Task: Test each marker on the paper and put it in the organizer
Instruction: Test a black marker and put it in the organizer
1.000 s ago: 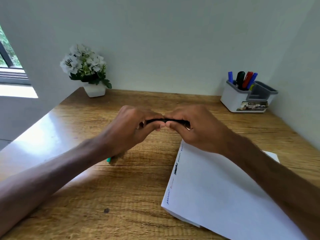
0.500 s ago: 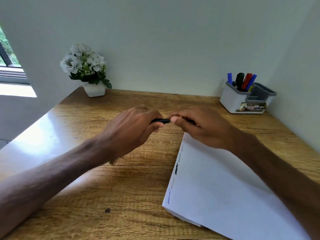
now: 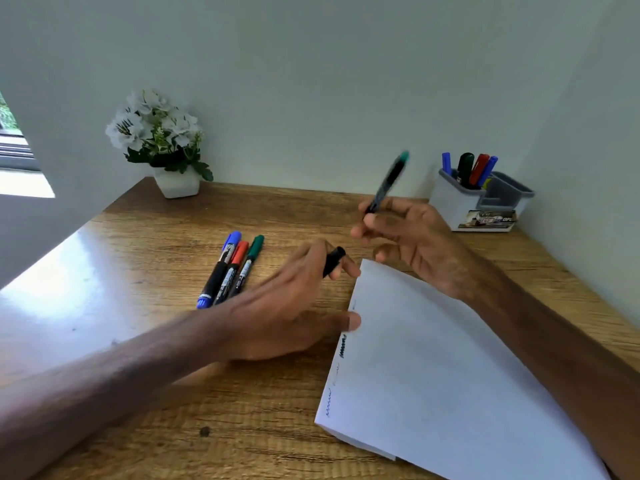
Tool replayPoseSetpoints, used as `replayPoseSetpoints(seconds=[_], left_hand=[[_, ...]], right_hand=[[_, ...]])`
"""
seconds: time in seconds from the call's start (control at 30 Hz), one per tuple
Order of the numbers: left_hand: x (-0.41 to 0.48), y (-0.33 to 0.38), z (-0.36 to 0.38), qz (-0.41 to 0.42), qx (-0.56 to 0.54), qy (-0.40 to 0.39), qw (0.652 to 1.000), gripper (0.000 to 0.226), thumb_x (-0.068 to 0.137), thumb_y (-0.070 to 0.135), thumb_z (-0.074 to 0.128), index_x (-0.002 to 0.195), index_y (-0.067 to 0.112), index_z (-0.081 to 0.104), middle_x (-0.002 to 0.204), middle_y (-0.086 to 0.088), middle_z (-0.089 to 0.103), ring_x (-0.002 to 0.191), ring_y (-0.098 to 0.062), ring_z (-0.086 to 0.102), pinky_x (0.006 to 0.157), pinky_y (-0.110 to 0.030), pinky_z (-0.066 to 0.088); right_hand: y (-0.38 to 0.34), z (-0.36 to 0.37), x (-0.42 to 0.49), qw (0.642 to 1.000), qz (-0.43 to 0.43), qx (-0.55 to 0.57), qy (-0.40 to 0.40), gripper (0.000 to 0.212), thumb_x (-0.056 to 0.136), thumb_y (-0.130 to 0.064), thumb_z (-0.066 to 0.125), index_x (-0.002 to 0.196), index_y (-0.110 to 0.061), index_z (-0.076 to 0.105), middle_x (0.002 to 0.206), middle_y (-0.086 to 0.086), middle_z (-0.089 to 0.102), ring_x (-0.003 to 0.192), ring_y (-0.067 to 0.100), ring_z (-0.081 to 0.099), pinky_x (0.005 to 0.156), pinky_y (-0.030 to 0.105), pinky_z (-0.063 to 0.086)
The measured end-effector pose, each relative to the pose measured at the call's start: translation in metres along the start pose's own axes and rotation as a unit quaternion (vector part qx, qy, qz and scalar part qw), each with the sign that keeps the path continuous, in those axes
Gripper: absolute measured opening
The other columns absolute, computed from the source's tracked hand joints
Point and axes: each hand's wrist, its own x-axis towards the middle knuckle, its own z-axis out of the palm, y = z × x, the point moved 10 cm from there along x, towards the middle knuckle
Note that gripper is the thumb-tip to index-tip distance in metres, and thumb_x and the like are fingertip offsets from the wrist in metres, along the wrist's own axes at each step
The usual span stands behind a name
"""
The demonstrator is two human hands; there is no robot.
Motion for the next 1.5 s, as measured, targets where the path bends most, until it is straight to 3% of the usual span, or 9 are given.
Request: replayPoseSetpoints(seconds=[0.13, 0.33, 0.53, 0.7, 0.8, 1.0, 1.23, 1.37, 1.5], left_hand=[[0.001, 0.004, 0.011, 0.001, 0.006, -0.038, 0.999, 0.037, 0.095, 0.055, 0.06, 0.103, 0.051, 0.023, 0.115, 0.035, 0.032, 0.113, 0.025, 0.033, 0.077, 0.0, 0.037], [0.001, 0.0, 0.01, -0.016, 0.022, -0.045, 0.999, 0.045, 0.094, 0.059, 0.06, 0.105, 0.039, 0.021, 0.105, 0.059, 0.02, 0.105, 0.041, 0.022, 0.079, 0.01, 0.03], [0.002, -0.004, 0.008, -0.037, 0.021, -0.042, 0.998, 0.056, 0.089, 0.061, 0.065, 0.116, 0.037, 0.022, 0.105, 0.052, 0.022, 0.103, 0.029, 0.031, 0.079, 0.01, 0.029], [0.004, -0.007, 0.009, -0.044, 0.017, -0.036, 0.998, 0.067, 0.086, 0.061, 0.068, 0.127, 0.032, 0.024, 0.134, 0.026, 0.032, 0.122, 0.009, 0.031, 0.095, -0.004, 0.03], [0.003, -0.005, 0.007, -0.042, 0.026, -0.024, 0.998, 0.064, 0.085, 0.063, 0.068, 0.119, 0.035, 0.022, 0.123, 0.034, 0.032, 0.116, 0.012, 0.034, 0.088, 0.001, 0.032], [0.003, -0.003, 0.004, -0.013, 0.006, 0.008, 1.0, 0.068, 0.085, 0.056, 0.073, 0.127, 0.034, 0.025, 0.15, 0.025, 0.033, 0.13, 0.012, 0.027, 0.088, 0.002, 0.024], [0.003, -0.006, 0.01, -0.039, 0.016, -0.034, 0.999, 0.058, 0.089, 0.059, 0.067, 0.112, 0.038, 0.018, 0.108, 0.031, 0.032, 0.101, 0.023, 0.037, 0.069, 0.0, 0.037], [0.004, -0.009, 0.01, -0.045, 0.013, -0.039, 0.998, 0.057, 0.088, 0.06, 0.067, 0.109, 0.037, 0.019, 0.108, 0.032, 0.033, 0.101, 0.016, 0.041, 0.067, -0.005, 0.035], [0.004, -0.009, 0.011, -0.046, 0.011, -0.04, 0.998, 0.057, 0.088, 0.06, 0.068, 0.108, 0.036, 0.02, 0.107, 0.033, 0.033, 0.1, 0.017, 0.04, 0.068, -0.006, 0.033]], right_hand=[[0.01, 0.002, -0.001, 0.995, 0.002, -0.081, 0.053, 0.025, 0.101, -0.024, 0.061, 0.103, 0.001, 0.067, 0.083, 0.021, 0.073, 0.076, 0.031, 0.06, 0.057, 0.031, 0.049], [-0.001, -0.004, -0.007, 0.995, -0.002, -0.055, 0.079, 0.032, 0.104, -0.024, 0.057, 0.121, 0.002, 0.067, 0.104, 0.019, 0.078, 0.097, 0.032, 0.076, 0.074, 0.035, 0.063], [-0.004, -0.008, -0.042, 0.997, -0.016, -0.051, 0.056, 0.03, 0.09, -0.018, 0.068, 0.112, 0.0, 0.075, 0.102, 0.023, 0.076, 0.086, 0.03, 0.077, 0.064, 0.028, 0.063], [0.016, 0.0, -0.054, 0.996, 0.016, -0.085, 0.037, 0.015, 0.081, -0.002, 0.076, 0.096, 0.0, 0.078, 0.09, 0.023, 0.077, 0.075, 0.03, 0.077, 0.062, 0.031, 0.064], [0.019, 0.006, -0.052, 0.993, 0.006, -0.108, 0.037, 0.007, 0.084, 0.011, 0.072, 0.087, 0.005, 0.074, 0.08, 0.025, 0.074, 0.062, 0.029, 0.072, 0.056, 0.036, 0.063], [0.016, 0.004, -0.05, 0.983, -0.05, -0.164, 0.061, 0.018, 0.082, 0.022, 0.065, 0.072, 0.007, 0.069, 0.06, 0.025, 0.065, 0.043, 0.028, 0.056, 0.039, 0.028, 0.048], [0.01, 0.014, -0.043, 0.969, -0.082, -0.23, 0.034, 0.015, 0.078, 0.014, 0.072, 0.068, 0.004, 0.068, 0.048, 0.003, 0.062, 0.032, 0.012, 0.048, 0.035, 0.02, 0.039], [0.008, 0.017, -0.04, 0.962, -0.101, -0.251, 0.029, 0.017, 0.077, 0.017, 0.073, 0.067, 0.004, 0.07, 0.05, -0.002, 0.063, 0.036, 0.004, 0.051, 0.039, 0.015, 0.039], [0.004, 0.02, -0.042, 0.953, -0.124, -0.276, 0.028, 0.006, 0.071, -0.003, 0.072, 0.066, 0.0, 0.071, 0.053, 0.001, 0.064, 0.04, 0.006, 0.053, 0.041, 0.015, 0.04]])
